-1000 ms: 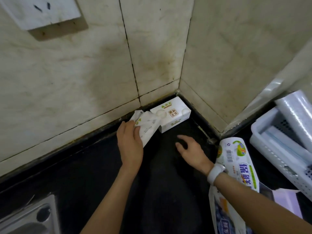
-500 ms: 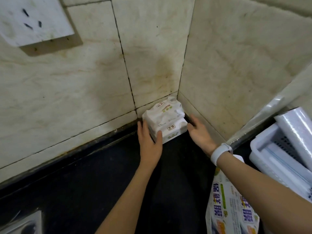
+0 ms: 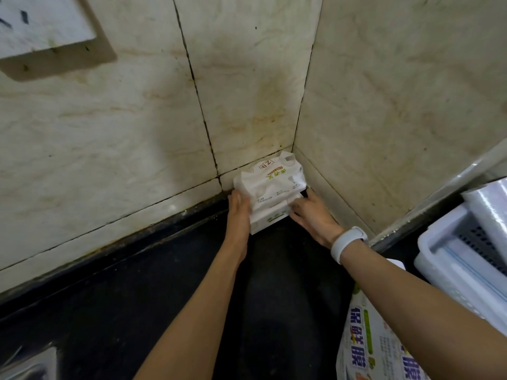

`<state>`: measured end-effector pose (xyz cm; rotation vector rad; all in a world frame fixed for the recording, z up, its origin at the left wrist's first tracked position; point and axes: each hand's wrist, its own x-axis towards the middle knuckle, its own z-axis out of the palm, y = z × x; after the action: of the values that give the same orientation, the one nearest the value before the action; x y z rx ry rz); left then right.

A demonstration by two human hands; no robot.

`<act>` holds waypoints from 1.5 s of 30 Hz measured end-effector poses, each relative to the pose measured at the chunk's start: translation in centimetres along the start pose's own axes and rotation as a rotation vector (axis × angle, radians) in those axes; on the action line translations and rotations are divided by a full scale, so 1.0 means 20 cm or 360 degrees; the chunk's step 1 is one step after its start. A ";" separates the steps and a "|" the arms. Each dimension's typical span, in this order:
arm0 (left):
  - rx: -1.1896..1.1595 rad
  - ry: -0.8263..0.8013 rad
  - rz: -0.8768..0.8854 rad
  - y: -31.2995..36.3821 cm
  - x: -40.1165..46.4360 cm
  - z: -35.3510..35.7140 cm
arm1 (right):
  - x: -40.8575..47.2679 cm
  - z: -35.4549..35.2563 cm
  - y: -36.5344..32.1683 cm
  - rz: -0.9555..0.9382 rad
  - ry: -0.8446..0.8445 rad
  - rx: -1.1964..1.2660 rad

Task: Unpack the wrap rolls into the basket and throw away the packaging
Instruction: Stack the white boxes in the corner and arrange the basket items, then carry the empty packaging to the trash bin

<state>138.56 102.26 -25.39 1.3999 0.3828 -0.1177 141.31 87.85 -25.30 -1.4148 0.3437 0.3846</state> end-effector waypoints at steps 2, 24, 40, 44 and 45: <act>-0.0072 0.0063 -0.0039 -0.02 -0.01 -0.01 | -0.01 -0.02 0.02 -0.0069 0.0101 -0.0181; 0.0585 0.0060 -0.0250 -0.13 -0.65 0.03 | -0.74 -0.24 0.15 -0.0451 0.0436 -0.0544; 0.1670 -0.0536 -0.0094 -0.65 -1.38 0.58 | -1.78 -0.78 0.90 0.0368 0.1045 -0.1599; 0.1560 -0.0448 0.0096 -0.65 -1.35 0.59 | -1.77 -0.78 0.95 0.0206 0.1142 -0.1363; 0.1476 -0.0447 0.0124 -0.64 -1.34 0.58 | -1.77 -0.79 0.95 0.0156 0.1146 -0.1324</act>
<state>111.94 84.78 -27.14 2.2701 0.0151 -0.4649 101.03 72.47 -28.07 -2.3495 0.9088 0.0653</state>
